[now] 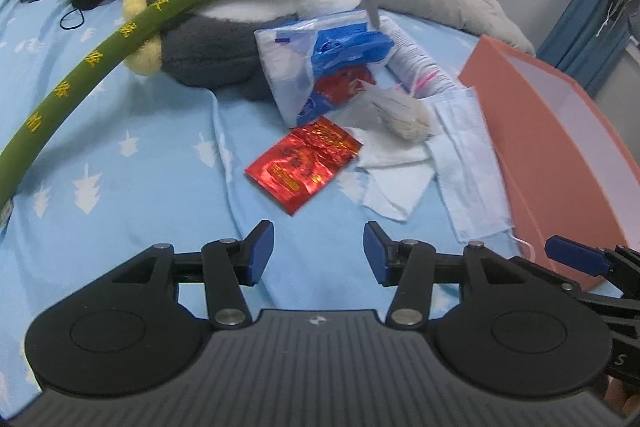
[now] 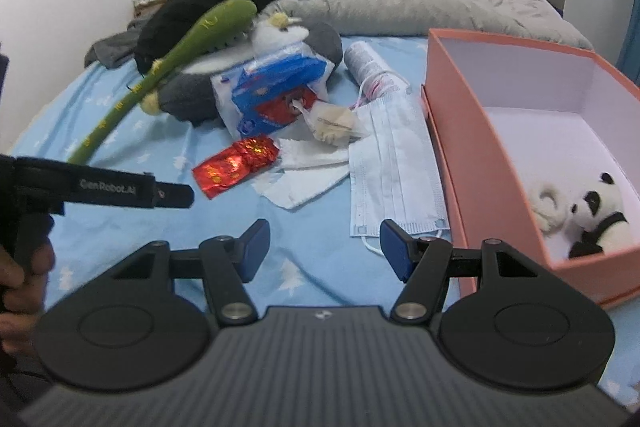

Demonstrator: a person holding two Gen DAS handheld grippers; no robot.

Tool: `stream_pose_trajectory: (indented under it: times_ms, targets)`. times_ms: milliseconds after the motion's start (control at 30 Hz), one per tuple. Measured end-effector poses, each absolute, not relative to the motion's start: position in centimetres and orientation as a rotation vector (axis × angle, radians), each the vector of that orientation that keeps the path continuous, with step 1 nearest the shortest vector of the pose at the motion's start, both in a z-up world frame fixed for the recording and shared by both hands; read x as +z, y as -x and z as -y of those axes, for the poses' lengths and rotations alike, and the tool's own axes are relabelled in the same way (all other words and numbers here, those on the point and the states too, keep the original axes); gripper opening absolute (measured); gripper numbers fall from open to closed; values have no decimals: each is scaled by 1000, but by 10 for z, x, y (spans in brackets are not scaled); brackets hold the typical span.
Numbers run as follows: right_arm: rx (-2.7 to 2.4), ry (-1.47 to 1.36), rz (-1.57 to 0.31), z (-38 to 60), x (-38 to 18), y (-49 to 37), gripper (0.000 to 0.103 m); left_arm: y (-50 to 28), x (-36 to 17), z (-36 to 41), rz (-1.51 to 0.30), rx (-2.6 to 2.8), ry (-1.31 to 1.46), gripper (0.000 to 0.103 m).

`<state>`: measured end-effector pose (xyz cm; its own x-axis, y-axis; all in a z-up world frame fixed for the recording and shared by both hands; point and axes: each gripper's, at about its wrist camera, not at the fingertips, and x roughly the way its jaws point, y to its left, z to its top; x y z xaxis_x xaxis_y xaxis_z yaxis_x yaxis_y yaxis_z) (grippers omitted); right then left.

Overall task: Organize soft objects
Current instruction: 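Move the left tool to the red foil packet while the right tool approaches the white mask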

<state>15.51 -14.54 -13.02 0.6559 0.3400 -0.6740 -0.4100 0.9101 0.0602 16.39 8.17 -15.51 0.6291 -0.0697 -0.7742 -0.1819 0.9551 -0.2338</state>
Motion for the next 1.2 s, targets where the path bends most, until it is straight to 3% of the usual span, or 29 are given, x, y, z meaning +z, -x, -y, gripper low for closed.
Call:
stream_pose_trajectory:
  times_ms: [733,900,1033,1200]
  targets:
    - [311,216,-758,115,-196,-261,59,-275,-204,-79,-899,-45,70,74]
    - [322,207,-780,118,-205,-269,49,-279,-211,-74,-906,-56,21,72]
    - [330,236,-778,115,-202,-266,22,-276,-207,-72,-897,-51,18,62]
    - [341,219,-779,120,-194,-260,13,-264,-198,-74,-894,-33,60,62]
